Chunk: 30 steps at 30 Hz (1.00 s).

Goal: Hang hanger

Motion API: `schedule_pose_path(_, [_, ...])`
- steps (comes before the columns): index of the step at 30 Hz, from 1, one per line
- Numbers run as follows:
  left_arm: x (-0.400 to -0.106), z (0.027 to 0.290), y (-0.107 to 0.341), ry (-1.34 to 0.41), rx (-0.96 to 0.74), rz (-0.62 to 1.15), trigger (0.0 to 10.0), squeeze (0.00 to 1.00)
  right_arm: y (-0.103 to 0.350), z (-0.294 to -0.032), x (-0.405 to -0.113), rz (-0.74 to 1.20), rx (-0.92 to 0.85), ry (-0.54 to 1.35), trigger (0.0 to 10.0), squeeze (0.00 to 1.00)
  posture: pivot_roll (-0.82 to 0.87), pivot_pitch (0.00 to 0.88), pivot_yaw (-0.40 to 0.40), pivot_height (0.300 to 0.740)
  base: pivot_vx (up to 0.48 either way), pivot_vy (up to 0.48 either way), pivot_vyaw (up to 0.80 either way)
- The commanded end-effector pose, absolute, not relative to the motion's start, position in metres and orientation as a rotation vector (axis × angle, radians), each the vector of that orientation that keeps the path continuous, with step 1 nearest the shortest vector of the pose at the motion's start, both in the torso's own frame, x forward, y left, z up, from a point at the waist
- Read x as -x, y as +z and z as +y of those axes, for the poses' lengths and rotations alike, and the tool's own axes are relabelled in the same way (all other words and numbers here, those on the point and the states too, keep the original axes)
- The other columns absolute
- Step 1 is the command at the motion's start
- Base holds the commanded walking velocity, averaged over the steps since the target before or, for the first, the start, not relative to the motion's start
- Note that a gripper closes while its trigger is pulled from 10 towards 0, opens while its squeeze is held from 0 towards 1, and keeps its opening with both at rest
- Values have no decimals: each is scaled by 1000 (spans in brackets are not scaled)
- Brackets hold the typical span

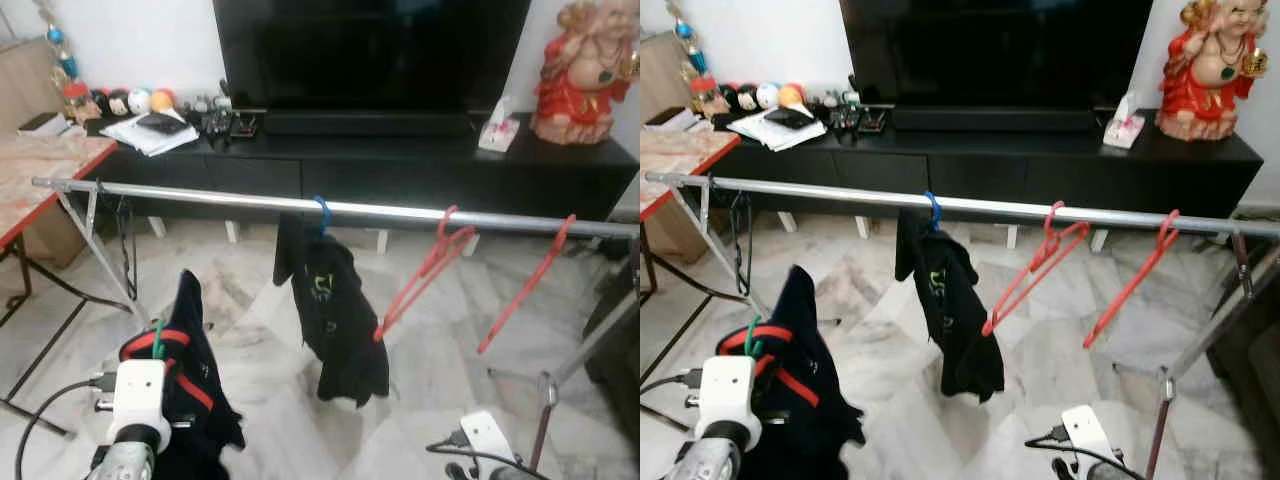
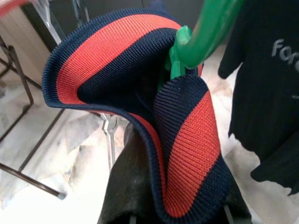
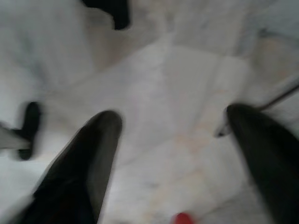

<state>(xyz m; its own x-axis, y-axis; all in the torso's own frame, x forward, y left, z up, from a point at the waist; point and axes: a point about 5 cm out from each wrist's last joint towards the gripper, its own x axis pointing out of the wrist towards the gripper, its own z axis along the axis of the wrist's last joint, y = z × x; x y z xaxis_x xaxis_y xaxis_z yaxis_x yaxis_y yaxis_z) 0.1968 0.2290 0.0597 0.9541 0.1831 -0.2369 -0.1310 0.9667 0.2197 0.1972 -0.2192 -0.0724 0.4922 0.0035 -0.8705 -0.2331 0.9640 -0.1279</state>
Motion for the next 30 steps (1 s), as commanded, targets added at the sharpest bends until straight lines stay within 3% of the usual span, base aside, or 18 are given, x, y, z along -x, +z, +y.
schedule_pose_path(1, [-200, 229, 67, 152, -216, 222, 10000, 0, -70, -225, -199, 1042, 251, 134, 10000, 0, -95, 0, 3, 740, 292, 0, 0])
schedule_pose_path(17, [-198, 237, 68, 162, -227, 225, 10000, 0, -71, -224, -197, 1059, 250, 160, 10000, 0, -95, 0, 2, 740, 288, 0, 0])
schedule_pose_path(23, [-197, 236, 71, 103, -222, 208, 10000, 0, -71, -223, -197, 1061, 249, 164, 10000, 0, -95, 0, 2, 740, 0, 0, 0])
schedule_pose_path(30, [-196, 254, 76, 103, -294, 216, 10000, 0, -71, -223, -198, 1064, 248, 170, 10000, 0, -93, 0, 2, 740, 0, 0, 0])
